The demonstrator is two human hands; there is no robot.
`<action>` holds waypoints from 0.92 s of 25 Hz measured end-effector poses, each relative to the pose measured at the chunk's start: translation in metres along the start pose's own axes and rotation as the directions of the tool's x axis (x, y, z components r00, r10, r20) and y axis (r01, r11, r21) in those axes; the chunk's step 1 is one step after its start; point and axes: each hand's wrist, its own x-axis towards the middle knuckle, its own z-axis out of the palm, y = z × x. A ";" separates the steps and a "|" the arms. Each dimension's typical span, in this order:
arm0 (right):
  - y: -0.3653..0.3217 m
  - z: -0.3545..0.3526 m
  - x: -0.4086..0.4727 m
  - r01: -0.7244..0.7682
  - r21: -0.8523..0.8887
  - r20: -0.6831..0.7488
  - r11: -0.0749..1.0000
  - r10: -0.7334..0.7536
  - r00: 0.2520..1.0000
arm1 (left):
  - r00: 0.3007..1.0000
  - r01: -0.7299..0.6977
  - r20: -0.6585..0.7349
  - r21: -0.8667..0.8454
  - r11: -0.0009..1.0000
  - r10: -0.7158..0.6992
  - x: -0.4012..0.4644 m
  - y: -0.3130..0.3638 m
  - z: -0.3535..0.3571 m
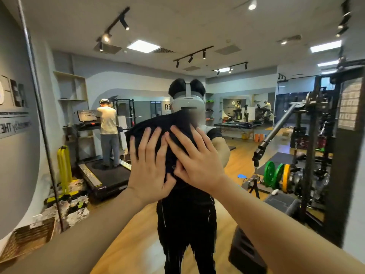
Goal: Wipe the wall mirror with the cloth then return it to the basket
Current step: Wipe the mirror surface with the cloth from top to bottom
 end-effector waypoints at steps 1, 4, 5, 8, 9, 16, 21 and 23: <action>0.013 -0.007 -0.008 -0.002 -0.012 -0.003 1.000 0.001 1.000 | 1.000 -0.002 0.004 0.006 1.000 0.002 0.007 0.015 0.004; 0.061 -0.033 -0.036 0.001 -0.049 0.026 0.999 0.000 1.000 | 0.999 -0.020 0.025 0.002 1.000 0.020 0.029 0.067 0.018; 0.077 -0.042 -0.046 -0.003 -0.060 0.033 0.998 0.005 0.999 | 0.999 -0.029 0.028 -0.001 1.000 0.029 0.037 0.085 0.022; 0.119 -0.065 -0.079 -0.034 -0.102 0.041 0.994 0.038 0.998 | 0.998 -0.039 0.046 -0.016 0.999 0.040 0.057 0.139 0.035; 0.132 -0.072 -0.089 -0.042 -0.126 0.042 0.991 0.048 0.998 | 0.997 -0.041 0.057 -0.023 0.999 0.043 0.065 0.157 0.038; 0.220 -0.114 -0.086 -0.126 -0.217 0.031 0.968 0.136 0.990 | 0.993 -0.096 0.067 0.003 0.995 0.096 0.156 0.222 0.041; 0.252 -0.117 0.027 -0.168 -0.153 -0.075 0.974 0.158 0.985 | 1.000 -0.007 -0.012 0.009 1.000 0.007 0.250 0.181 0.015; 0.236 -0.107 0.070 -0.269 -0.089 -0.153 0.959 0.254 0.955 | 0.999 -0.003 -0.036 0.005 1.000 0.004 0.270 0.146 0.002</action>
